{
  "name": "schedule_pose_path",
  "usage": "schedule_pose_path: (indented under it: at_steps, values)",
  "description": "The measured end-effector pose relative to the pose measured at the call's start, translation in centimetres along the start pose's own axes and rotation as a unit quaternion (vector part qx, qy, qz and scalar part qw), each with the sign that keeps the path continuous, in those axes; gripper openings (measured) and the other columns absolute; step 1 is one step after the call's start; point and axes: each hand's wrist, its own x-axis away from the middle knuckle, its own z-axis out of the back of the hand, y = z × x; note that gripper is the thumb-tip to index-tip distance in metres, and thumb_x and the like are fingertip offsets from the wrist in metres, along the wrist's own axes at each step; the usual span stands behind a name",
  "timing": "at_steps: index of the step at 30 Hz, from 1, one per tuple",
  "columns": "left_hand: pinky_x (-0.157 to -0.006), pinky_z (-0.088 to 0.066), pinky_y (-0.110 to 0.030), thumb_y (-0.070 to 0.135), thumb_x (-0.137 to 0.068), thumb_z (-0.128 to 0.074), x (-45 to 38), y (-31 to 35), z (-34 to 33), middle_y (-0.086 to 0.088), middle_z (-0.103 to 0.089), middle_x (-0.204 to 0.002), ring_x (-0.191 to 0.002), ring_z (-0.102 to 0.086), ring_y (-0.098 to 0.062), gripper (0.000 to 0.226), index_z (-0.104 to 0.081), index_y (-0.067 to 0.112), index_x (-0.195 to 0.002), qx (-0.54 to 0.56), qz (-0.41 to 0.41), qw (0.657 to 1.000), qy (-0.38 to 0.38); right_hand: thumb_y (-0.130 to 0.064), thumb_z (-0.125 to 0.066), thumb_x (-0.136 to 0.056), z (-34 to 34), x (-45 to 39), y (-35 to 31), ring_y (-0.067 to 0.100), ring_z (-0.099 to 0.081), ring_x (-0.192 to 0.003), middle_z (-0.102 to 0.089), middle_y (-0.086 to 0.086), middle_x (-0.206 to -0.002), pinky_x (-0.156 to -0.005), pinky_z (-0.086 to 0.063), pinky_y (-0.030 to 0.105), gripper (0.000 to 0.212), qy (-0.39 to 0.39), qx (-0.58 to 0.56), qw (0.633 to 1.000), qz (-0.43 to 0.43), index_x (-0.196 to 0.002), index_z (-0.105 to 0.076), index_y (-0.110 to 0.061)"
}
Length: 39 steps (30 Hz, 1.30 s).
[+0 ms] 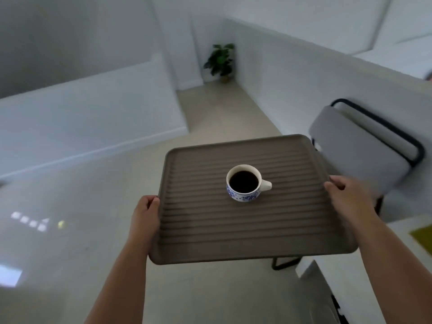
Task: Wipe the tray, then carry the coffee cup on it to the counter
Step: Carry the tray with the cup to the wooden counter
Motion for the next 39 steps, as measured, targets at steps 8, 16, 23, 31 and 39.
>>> schedule_pose_path:
  at_steps: [8,16,23,31,39]
  values:
    - [-0.063,-0.042,-0.029,0.023,-0.097,-0.048,3.0,-8.2,19.2,0.001,-0.062,-0.088,-0.078,-0.055,-0.013,0.014,-0.059,0.015,-0.098,0.019,0.073,0.99,0.117,-0.016,-0.058,-0.09,-12.5,7.6,-11.9,0.035,-0.063,-0.101,-0.069,0.02,-0.107,-0.088,-0.045,0.038,0.027,-0.142,0.024,0.982,0.126,-0.113,-0.066,-0.003]
    - [-0.057,-0.039,-0.03,0.022,-0.095,-0.054,6.3,-15.2,33.3,-0.003,-0.057,-0.08,-0.067,-0.053,-0.017,0.013,-0.058,0.011,-0.1,0.017,0.162,0.956,0.245,-0.019,-0.06,-0.088,-24.9,15.2,-23.9,0.036,-0.064,-0.095,-0.071,0.019,-0.098,-0.079,-0.045,0.034,0.02,-0.234,0.078,0.923,0.295,-0.098,-0.071,-0.006]
    - [-0.063,-0.042,-0.03,0.037,-0.096,-0.05,7.2,-19.3,38.5,-0.002,-0.064,-0.093,-0.084,-0.059,-0.018,0.023,-0.06,0.017,-0.101,0.011,0.238,0.907,0.349,-0.019,-0.058,-0.088,-35.0,18.4,-33.4,0.035,-0.064,-0.091,-0.071,0.017,-0.09,-0.076,-0.043,0.032,0.019,-0.313,0.07,0.861,0.395,-0.096,-0.071,-0.007]
    - [-0.073,-0.041,-0.035,0.026,-0.098,-0.049,3.8,-21.3,42.0,-0.007,-0.063,-0.093,-0.087,-0.057,-0.023,0.018,-0.06,0.012,-0.098,-0.006,0.287,0.844,0.453,-0.021,-0.057,-0.088,-47.3,19.4,-45.3,0.033,-0.063,-0.086,-0.07,0.012,-0.084,-0.075,-0.046,0.034,0.017,-0.393,0.061,0.769,0.501,-0.091,-0.069,-0.01]
    - [-0.076,-0.042,-0.036,0.024,-0.099,-0.046,0.9,-23.7,46.9,-0.002,-0.061,-0.087,-0.083,-0.055,-0.021,0.017,-0.058,0.013,-0.095,-0.018,0.341,0.783,0.519,-0.019,-0.058,-0.09,-58.3,24.7,-55.1,0.033,-0.062,-0.09,-0.07,0.015,-0.094,-0.081,-0.047,0.038,0.019,-0.483,0.038,0.684,0.546,-0.097,-0.07,-0.007]
